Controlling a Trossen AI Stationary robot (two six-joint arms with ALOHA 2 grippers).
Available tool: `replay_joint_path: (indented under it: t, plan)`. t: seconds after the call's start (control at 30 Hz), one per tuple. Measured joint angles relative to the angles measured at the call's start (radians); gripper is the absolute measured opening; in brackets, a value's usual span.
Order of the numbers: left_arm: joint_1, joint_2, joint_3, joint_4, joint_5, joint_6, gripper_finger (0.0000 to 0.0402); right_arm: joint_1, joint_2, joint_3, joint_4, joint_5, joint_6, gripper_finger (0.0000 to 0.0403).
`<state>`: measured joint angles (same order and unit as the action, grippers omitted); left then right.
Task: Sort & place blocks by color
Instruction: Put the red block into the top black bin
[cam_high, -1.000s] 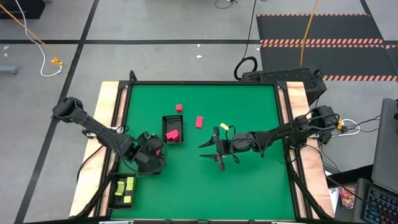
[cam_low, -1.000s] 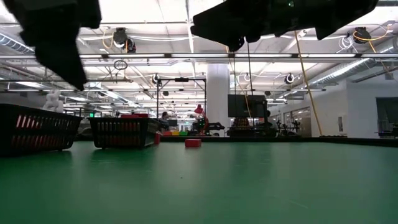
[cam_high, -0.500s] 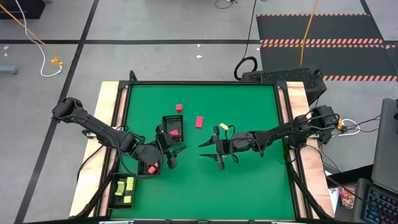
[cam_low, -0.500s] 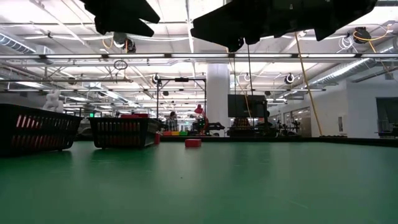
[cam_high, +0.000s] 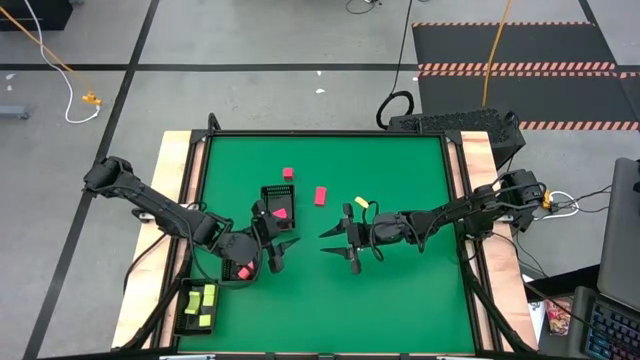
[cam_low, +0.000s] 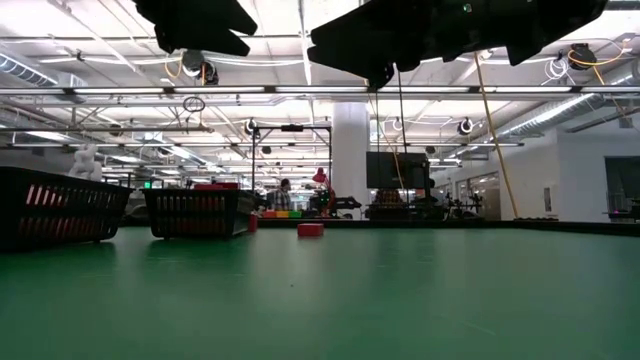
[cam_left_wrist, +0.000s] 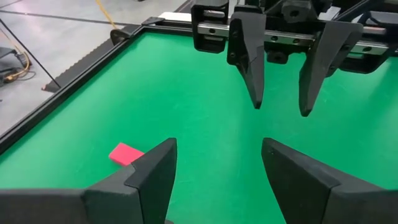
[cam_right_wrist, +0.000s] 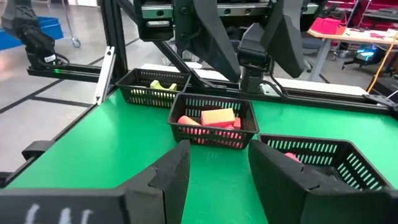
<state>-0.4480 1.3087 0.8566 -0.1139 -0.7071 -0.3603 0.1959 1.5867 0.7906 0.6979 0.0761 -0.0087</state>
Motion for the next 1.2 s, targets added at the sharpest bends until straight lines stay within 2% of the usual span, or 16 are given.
replay_joint_path:
  t: [0.8,1.07,1.13,1.2]
  plan:
    - [0.009,0.0,0.0,0.015,0.0,-0.042,0.0237,0.0,0.0,0.0,-0.007,0.005,0.007,0.016]
    - [0.009,0.0,-0.001,0.015,-0.004,-0.06,0.0237,-0.02,0.0,0.0,-0.037,0.007,0.067,0.016]
    - [0.011,0.0,-0.001,0.015,-0.029,-0.075,0.0237,-0.028,0.0,0.0,-0.05,0.038,0.1,0.016]
    - [0.019,0.0,-0.001,0.014,-0.063,-0.103,0.0237,-0.033,0.0,0.0,-0.074,0.113,0.141,0.016]
